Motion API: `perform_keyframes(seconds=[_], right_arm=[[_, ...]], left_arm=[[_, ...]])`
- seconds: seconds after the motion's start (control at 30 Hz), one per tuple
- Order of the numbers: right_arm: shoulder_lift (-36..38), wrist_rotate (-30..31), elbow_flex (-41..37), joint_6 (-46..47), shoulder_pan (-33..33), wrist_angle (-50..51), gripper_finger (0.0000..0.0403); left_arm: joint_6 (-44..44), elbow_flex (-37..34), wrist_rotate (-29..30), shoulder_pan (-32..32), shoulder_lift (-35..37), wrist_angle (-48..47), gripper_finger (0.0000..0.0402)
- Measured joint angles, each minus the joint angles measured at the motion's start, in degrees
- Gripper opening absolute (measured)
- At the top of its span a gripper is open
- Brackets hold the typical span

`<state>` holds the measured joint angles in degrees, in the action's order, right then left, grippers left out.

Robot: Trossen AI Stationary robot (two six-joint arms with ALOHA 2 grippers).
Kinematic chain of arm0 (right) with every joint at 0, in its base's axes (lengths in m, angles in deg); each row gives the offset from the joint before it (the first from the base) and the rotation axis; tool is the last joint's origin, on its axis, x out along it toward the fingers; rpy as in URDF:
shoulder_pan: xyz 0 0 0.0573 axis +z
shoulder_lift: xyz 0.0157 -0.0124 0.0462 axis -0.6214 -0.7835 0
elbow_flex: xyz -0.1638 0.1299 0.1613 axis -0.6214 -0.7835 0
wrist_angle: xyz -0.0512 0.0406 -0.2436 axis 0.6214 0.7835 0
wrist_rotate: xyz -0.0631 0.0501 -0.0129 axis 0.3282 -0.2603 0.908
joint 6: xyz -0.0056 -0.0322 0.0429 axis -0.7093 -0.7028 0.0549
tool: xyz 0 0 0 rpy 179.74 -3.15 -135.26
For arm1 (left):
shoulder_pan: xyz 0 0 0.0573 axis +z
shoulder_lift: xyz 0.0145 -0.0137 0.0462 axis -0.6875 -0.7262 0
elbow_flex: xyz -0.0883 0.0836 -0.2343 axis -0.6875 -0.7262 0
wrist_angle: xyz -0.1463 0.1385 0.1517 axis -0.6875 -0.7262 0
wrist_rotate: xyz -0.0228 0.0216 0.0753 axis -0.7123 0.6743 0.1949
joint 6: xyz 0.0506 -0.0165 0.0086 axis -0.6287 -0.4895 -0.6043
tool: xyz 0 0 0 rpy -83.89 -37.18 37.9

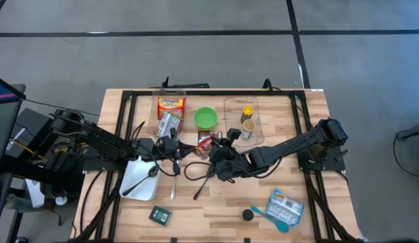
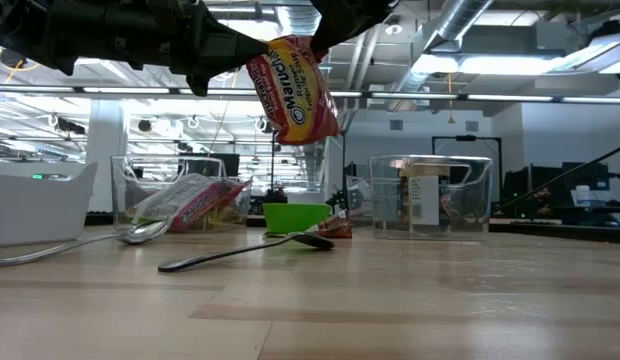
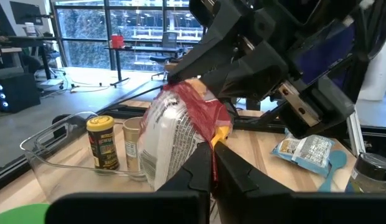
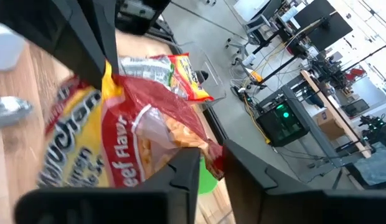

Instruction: Pick & Place Food Item

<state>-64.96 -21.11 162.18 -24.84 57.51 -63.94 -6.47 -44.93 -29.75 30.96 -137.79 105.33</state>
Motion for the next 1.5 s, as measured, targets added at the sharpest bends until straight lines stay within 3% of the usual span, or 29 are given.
perform_keyframes(seconds=[0.43,0.63,0.83,1.23,1.5], right_arm=[[0.00,-0.01,0.00,-0.14,0.48,4.14,0.0182],[0.00,0.23,0.00,-0.58,2.91,8.11,0.0202],[0.00,0.32,0.00,2.07,5.95,16.00,0.0187],[0.00,3.22,-0.02,29.35,7.35,43.05,0.0119],[0.00,3.22,0.00,34.04,6.01,46.27,0.0057]], left_arm=[[-0.02,0.00,0.02,0.00,0.00,0.00,0.0000],[-0.02,0.00,0.04,0.00,0.00,0.00,0.0000],[-1.28,0.00,0.04,0.00,0.00,0.00,0.0000],[-13.37,-0.02,0.02,0.37,2.63,-0.20,0.0000],[-13.81,-0.02,0.02,4.68,11.73,-6.16,0.0001]])
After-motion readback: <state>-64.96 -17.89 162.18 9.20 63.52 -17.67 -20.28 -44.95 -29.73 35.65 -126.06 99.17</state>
